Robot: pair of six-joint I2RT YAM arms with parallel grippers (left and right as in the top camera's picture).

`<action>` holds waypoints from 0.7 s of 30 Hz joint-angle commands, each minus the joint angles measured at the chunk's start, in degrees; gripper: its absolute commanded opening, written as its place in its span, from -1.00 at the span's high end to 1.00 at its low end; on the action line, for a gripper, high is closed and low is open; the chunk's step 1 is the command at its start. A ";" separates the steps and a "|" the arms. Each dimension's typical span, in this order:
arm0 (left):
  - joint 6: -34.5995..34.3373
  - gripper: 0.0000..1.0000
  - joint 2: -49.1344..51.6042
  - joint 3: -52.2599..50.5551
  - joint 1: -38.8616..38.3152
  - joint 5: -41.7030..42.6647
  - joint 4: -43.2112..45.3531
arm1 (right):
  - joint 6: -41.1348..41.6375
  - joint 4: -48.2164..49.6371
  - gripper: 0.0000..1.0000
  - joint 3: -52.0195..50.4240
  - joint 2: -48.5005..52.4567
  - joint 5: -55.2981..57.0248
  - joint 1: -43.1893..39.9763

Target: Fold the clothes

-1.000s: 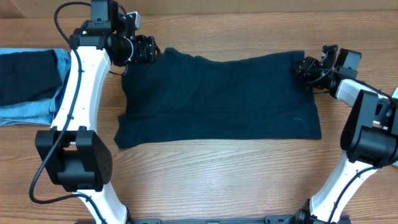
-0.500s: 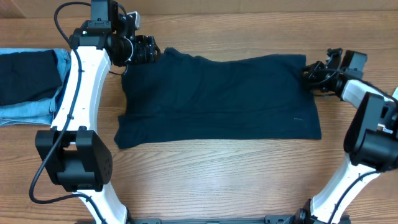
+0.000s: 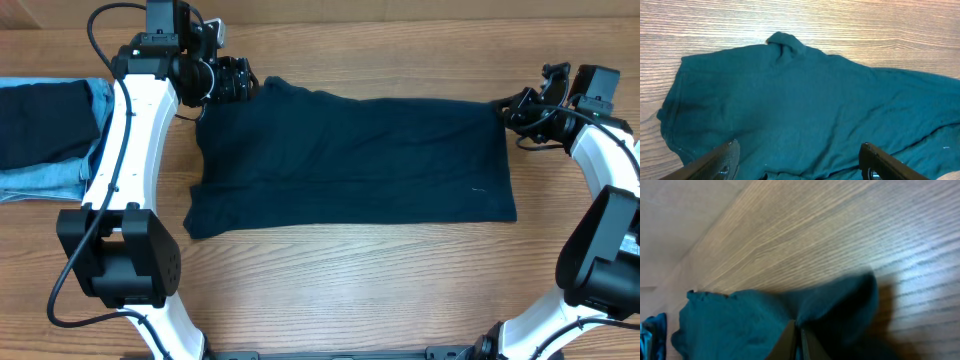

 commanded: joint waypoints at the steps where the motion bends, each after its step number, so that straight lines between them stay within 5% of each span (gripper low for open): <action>1: 0.94 -0.59 0.17 1.18 -0.52 -0.42 -0.09 | -2.49 -0.31 0.85 0.85 -0.81 1.60 -0.07; 4: 0.96 -0.60 0.17 1.18 -0.52 -0.42 -0.09 | -3.69 -0.28 0.28 0.85 -0.81 3.50 -0.07; 6: 0.98 -0.60 0.17 1.18 -0.52 -0.42 -0.09 | -3.67 0.22 -0.40 0.85 -0.79 6.32 -0.07; 10: 1.42 -0.60 0.17 1.18 -0.52 -0.39 -0.09 | -3.72 2.89 -0.57 0.85 -0.24 10.05 -0.07; 21: 1.38 -0.59 0.17 1.18 -0.52 -0.37 -0.13 | -3.61 12.55 -0.58 0.85 10.56 9.94 -0.07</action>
